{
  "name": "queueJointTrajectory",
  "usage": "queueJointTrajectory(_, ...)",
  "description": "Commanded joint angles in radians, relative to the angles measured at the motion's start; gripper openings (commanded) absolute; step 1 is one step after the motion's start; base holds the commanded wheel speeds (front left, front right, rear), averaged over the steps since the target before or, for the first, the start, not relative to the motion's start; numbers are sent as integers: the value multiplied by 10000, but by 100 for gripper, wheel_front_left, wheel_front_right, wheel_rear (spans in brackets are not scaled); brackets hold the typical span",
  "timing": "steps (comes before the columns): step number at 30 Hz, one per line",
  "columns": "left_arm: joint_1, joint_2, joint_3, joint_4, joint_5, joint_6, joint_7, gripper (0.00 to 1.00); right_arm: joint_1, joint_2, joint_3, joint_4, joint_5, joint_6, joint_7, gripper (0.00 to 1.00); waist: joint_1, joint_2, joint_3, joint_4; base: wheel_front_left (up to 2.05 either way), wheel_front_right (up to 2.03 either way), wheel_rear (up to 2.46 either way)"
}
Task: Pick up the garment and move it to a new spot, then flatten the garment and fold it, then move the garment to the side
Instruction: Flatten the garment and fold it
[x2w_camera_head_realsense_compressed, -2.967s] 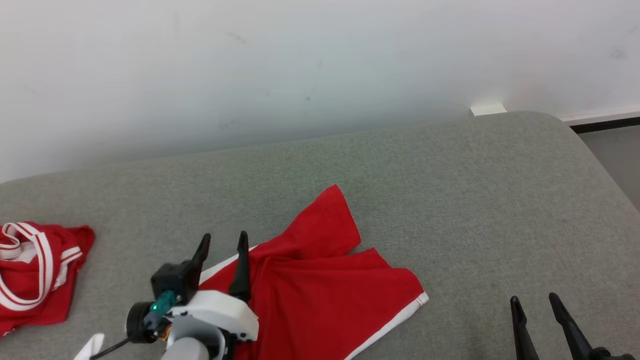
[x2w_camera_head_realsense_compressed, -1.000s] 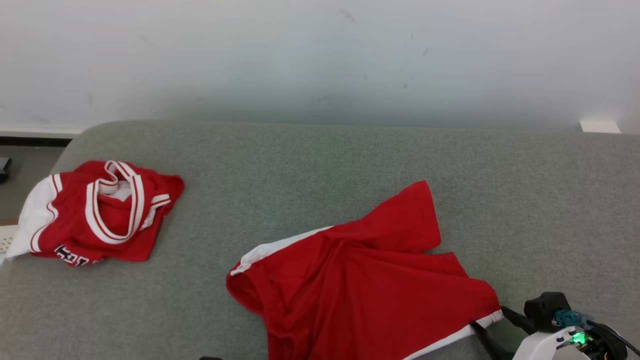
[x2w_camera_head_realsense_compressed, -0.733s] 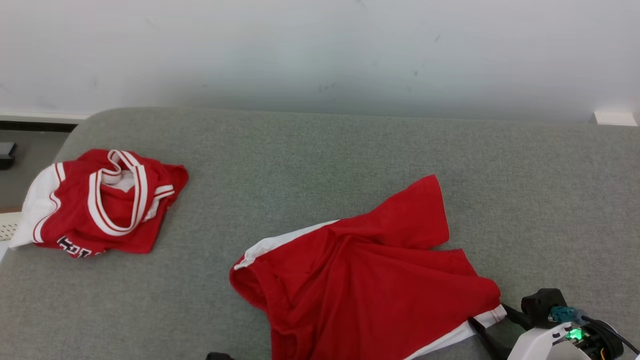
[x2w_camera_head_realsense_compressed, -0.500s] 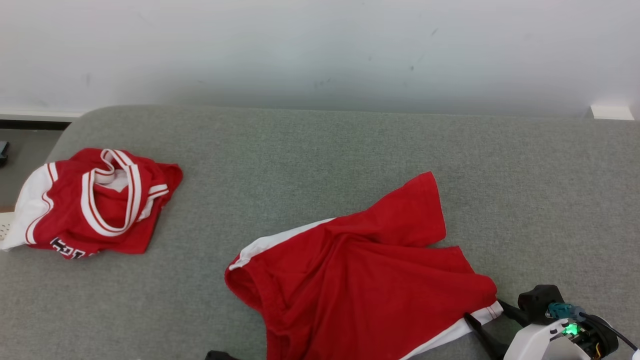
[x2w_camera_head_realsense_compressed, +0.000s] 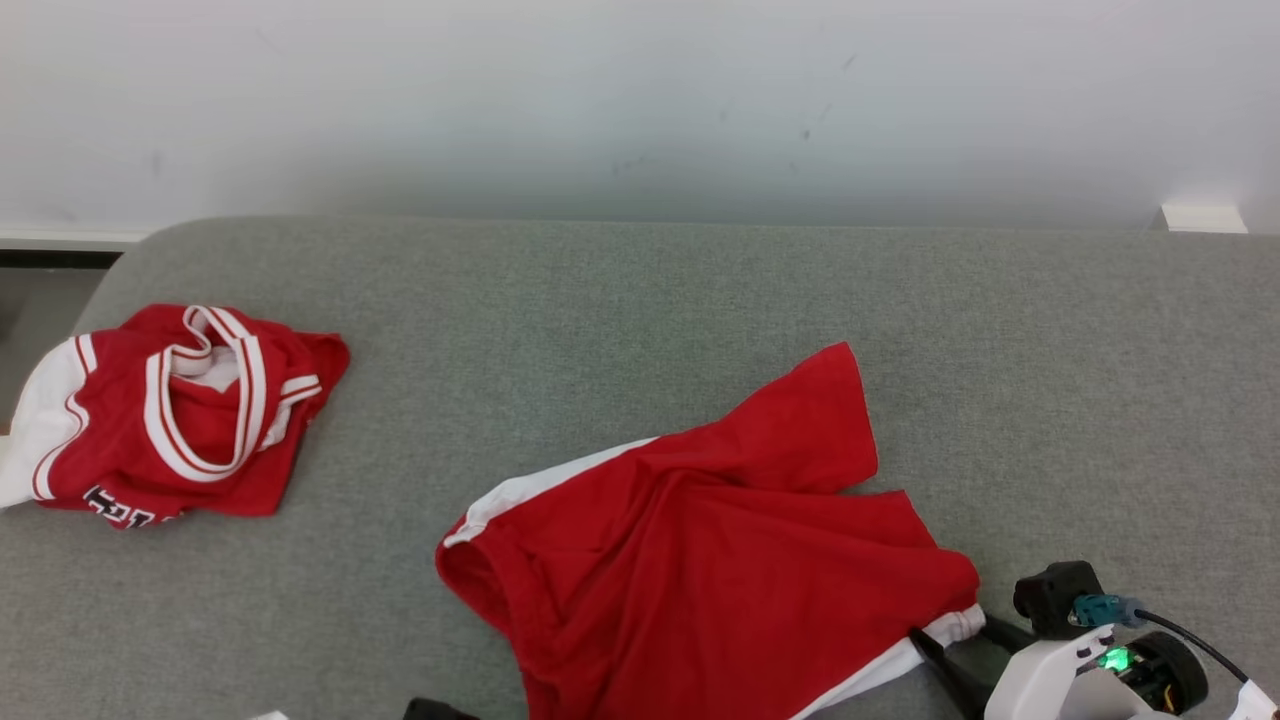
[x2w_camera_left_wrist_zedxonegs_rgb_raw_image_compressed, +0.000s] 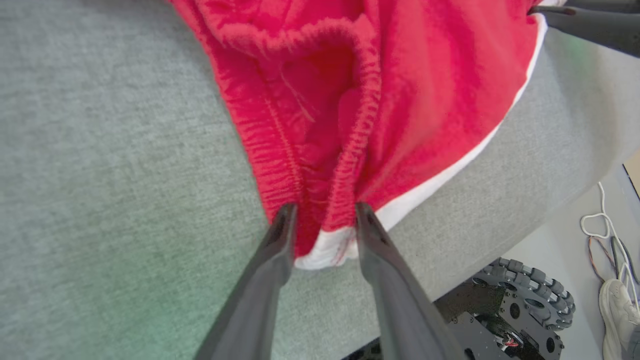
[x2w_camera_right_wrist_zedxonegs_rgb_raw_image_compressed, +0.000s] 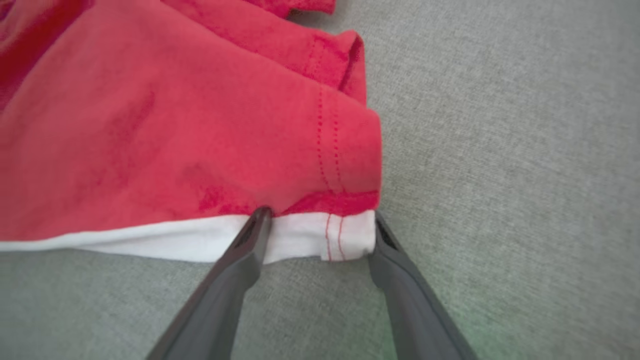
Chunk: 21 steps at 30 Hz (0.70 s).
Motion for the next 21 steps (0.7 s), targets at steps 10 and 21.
queueJointTrajectory(10,-143,-53,55,-895,-2889,-25,-314,0,161,-325,-87,-1282,3151,30,-723,0,0,-1,-627,-204,0,0,0)
queueJointTrajectory(21,-789,408,1235,-4845,-5526,-25,-378,0,1273,-2828,-2311,-6117,5940,30,-1717,0,0,-1,-1400,-837,0,0,0)
